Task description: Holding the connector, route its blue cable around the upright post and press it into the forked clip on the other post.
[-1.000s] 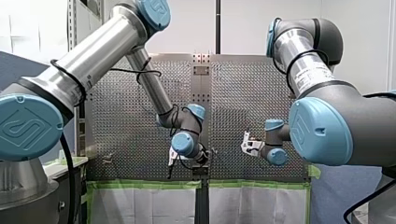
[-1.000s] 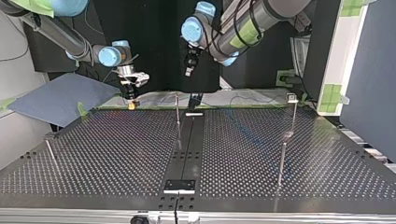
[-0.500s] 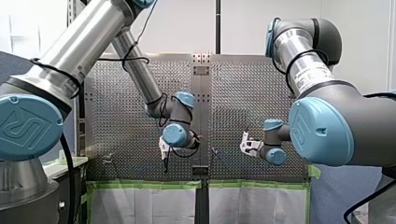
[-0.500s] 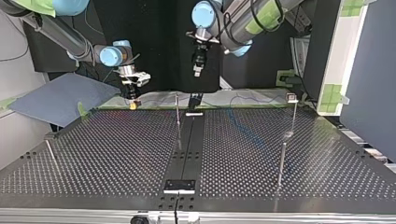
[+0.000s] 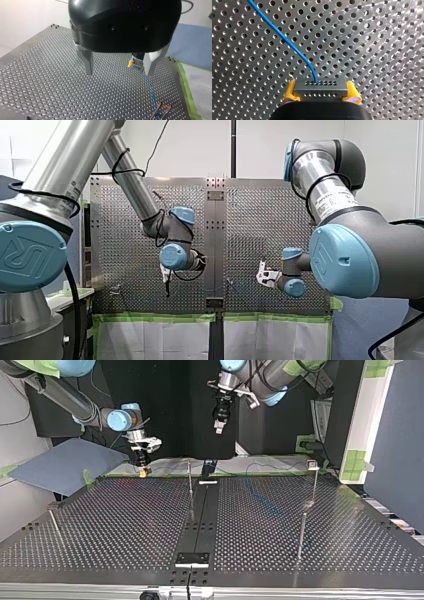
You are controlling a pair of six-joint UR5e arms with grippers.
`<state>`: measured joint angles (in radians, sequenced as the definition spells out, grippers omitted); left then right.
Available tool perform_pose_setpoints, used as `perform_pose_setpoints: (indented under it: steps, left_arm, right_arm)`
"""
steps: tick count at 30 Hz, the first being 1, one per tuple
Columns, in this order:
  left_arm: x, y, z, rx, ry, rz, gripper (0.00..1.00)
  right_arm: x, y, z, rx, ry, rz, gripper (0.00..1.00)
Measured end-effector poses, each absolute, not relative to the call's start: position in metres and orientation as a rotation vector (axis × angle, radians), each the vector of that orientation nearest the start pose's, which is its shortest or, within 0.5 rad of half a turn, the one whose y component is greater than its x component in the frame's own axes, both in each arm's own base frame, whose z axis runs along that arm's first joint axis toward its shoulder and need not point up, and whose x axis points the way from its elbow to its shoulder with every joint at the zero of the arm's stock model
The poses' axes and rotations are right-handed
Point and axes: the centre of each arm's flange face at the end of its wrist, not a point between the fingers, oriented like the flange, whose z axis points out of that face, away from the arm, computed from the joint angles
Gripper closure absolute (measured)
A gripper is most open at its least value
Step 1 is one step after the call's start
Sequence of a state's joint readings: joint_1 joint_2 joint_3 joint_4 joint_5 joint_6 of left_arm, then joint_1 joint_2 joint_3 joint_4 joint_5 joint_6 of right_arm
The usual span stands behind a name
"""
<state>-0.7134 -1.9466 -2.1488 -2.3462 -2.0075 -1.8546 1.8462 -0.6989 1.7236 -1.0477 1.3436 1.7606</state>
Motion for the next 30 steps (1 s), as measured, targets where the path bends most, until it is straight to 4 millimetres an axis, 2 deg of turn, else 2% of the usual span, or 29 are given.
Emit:
perform_pose_setpoints:
  steps: [13, 30]
  left_arm:
    - [0.243, -0.334, 0.144, 0.048, 1.724, -0.368, 0.00]
    - [0.233, -0.321, 0.199, -0.024, 1.575, -0.448, 0.00]
  right_arm:
    - [0.317, -0.564, 0.003, 1.472, -1.106, 1.686, 1.00]
    - [0.325, -0.559, 0.003, 1.485, -1.104, 1.690, 1.00]
